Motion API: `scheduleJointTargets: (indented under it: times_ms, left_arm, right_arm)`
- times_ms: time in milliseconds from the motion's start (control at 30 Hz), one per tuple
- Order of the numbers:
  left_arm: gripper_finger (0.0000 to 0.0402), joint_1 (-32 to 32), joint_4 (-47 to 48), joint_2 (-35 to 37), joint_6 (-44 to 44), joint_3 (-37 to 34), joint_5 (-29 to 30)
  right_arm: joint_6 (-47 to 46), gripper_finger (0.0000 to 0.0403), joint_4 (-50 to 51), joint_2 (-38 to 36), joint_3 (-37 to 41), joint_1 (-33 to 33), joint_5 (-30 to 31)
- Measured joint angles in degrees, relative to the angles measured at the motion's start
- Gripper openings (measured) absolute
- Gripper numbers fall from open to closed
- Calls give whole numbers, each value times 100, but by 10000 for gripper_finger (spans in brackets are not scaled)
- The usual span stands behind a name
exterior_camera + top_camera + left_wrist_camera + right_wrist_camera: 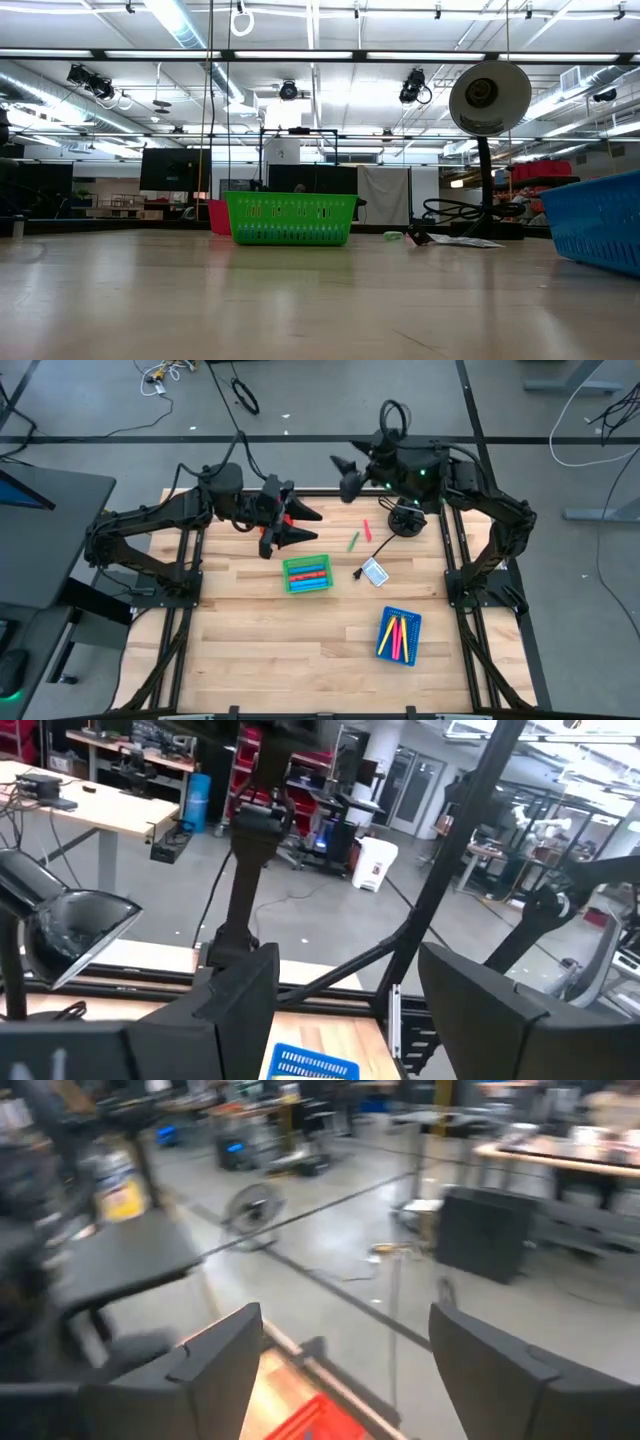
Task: Pick & Place Markers
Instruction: Put the small green pen into the red bin
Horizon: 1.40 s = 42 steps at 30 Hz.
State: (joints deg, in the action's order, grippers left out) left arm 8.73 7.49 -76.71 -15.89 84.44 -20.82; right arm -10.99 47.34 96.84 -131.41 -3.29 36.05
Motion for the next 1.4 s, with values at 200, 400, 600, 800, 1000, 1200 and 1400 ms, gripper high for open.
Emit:
scheduleJointTargets:
  times_ms: [200,400,600,800,1000,1200,1400]
  left_arm:
    - [247,-22,-12,44,5,0,-112]
    - [247,-24,-22,132,154,-2,-238]
    - [247,-22,-29,144,157,2,-240]
    - [247,-17,-31,144,165,2,-240]
    - [247,-17,-36,144,171,2,-240]
    - [247,-17,-38,144,154,2,-240]
    - [247,-17,-38,144,156,2,-240]
  right_arm:
    - [-720,288,93,31,0,-334,753]
    - [-1518,288,382,177,-2,-795,748]
    - [-2666,288,1285,526,-4,-1166,468]
    - [-3913,288,2646,1056,-4,-1439,-352]
    - [-4632,288,3316,1660,-2,-1449,-476]
    - [-5227,288,3404,2209,-2,-1470,-852]
    - [-5587,288,3608,2701,-2,-1519,-1448]
